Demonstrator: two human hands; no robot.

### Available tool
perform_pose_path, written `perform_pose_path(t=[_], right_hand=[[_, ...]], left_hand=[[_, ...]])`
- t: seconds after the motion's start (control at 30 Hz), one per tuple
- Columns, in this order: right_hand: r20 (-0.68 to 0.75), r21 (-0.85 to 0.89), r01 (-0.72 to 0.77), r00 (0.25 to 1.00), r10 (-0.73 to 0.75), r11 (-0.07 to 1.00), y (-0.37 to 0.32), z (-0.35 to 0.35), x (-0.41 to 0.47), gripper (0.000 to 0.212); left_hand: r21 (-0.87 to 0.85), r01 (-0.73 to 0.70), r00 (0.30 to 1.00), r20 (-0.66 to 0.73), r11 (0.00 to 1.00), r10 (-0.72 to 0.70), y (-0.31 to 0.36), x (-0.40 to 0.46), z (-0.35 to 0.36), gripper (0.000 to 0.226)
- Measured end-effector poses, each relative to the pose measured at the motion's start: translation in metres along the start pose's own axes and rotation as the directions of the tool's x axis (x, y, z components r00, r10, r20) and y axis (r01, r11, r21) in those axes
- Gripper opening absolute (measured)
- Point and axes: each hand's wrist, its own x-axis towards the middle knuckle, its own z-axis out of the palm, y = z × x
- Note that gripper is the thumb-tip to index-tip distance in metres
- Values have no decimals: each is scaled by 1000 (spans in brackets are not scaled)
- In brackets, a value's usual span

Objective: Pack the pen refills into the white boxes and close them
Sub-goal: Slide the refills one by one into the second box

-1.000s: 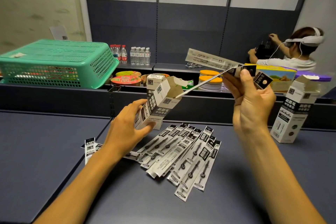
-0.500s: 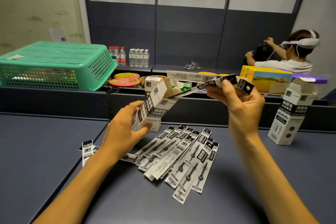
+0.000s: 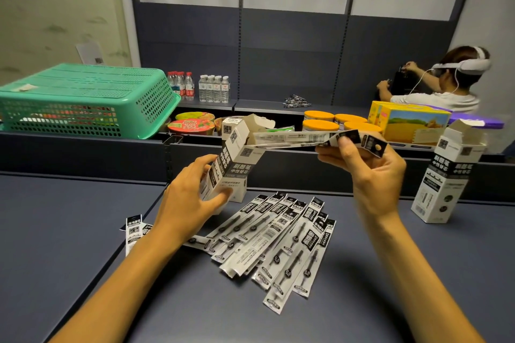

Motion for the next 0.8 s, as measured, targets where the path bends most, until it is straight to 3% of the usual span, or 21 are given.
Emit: perform_pose_path(t=[0.13, 0.27, 0.4, 0.5, 0.8], right_hand=[[0, -104, 36, 999, -37, 994, 2, 2, 2, 15], [91, -208, 106, 992, -89, 972, 1, 8, 8, 13], [300, -315, 164, 952, -66, 935, -1, 21, 15, 14], [455, -463, 288, 889, -54, 838, 6, 32, 16, 12], [475, -501, 247, 880, 24, 830, 20, 38, 12, 9]], left_hand=[[12, -6, 1000, -13, 1000, 6, 2, -1, -1, 66], [41, -26, 1000, -8, 999, 27, 6, -2, -2, 67], [48, -65, 998, 5, 997, 65, 9, -4, -2, 68], [38, -76, 997, 18, 996, 76, 10, -4, -1, 69], [46, -86, 996, 15, 995, 86, 9, -3, -1, 68]])
